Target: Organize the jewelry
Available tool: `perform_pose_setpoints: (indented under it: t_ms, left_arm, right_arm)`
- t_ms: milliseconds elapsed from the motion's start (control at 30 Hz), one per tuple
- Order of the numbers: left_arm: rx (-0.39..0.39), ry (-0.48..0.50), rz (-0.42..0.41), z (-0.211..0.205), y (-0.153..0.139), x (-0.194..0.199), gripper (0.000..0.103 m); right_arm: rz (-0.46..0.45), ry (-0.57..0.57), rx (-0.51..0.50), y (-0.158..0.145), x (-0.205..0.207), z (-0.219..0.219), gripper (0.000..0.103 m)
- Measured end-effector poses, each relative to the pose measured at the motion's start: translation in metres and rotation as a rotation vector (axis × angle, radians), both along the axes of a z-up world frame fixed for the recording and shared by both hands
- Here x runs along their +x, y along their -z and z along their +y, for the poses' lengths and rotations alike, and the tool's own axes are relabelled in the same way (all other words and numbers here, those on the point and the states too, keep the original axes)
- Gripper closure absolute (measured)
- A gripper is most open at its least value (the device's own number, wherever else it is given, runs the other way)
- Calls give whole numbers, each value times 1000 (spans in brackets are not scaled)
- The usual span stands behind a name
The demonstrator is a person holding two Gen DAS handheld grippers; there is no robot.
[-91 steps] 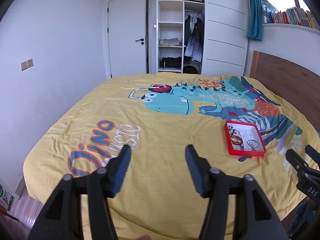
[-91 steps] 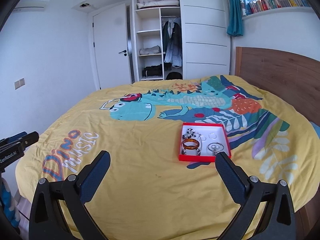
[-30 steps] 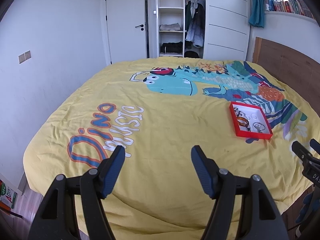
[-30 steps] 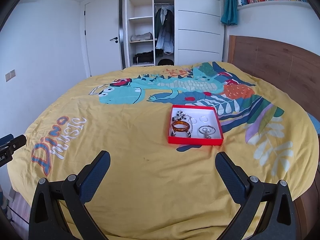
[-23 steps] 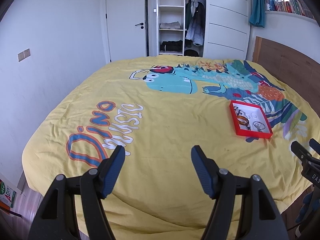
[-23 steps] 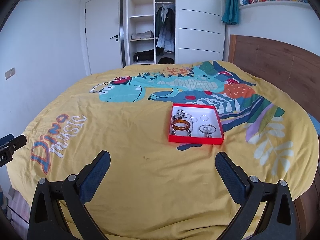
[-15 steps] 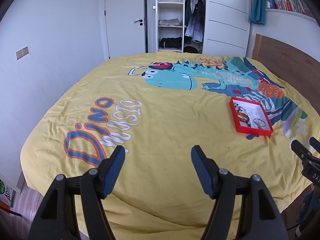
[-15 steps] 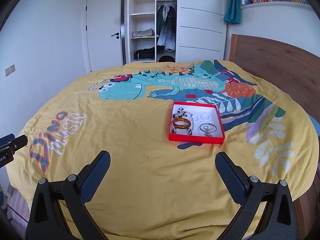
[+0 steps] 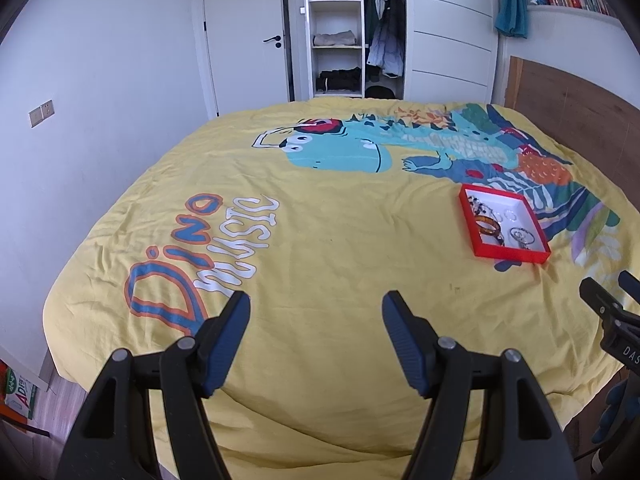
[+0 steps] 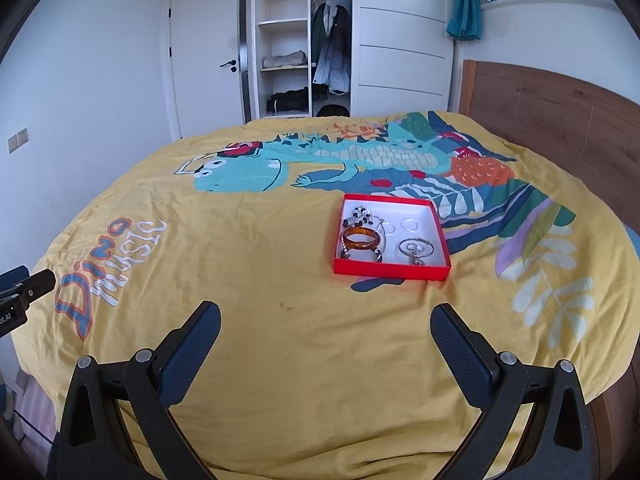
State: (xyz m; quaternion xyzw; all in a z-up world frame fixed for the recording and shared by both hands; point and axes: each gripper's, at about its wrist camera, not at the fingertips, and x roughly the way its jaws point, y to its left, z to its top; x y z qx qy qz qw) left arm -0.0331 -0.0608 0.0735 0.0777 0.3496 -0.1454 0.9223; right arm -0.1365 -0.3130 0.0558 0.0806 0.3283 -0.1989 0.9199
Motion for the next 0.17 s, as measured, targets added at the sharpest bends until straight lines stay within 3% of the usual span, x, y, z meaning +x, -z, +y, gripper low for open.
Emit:
perform_pose_setpoints:
  t_ms: [167]
  left_arm:
    - [11, 6, 8, -11, 4, 2, 36]
  right_arm:
    - [15, 1, 10, 9, 5, -8, 0]
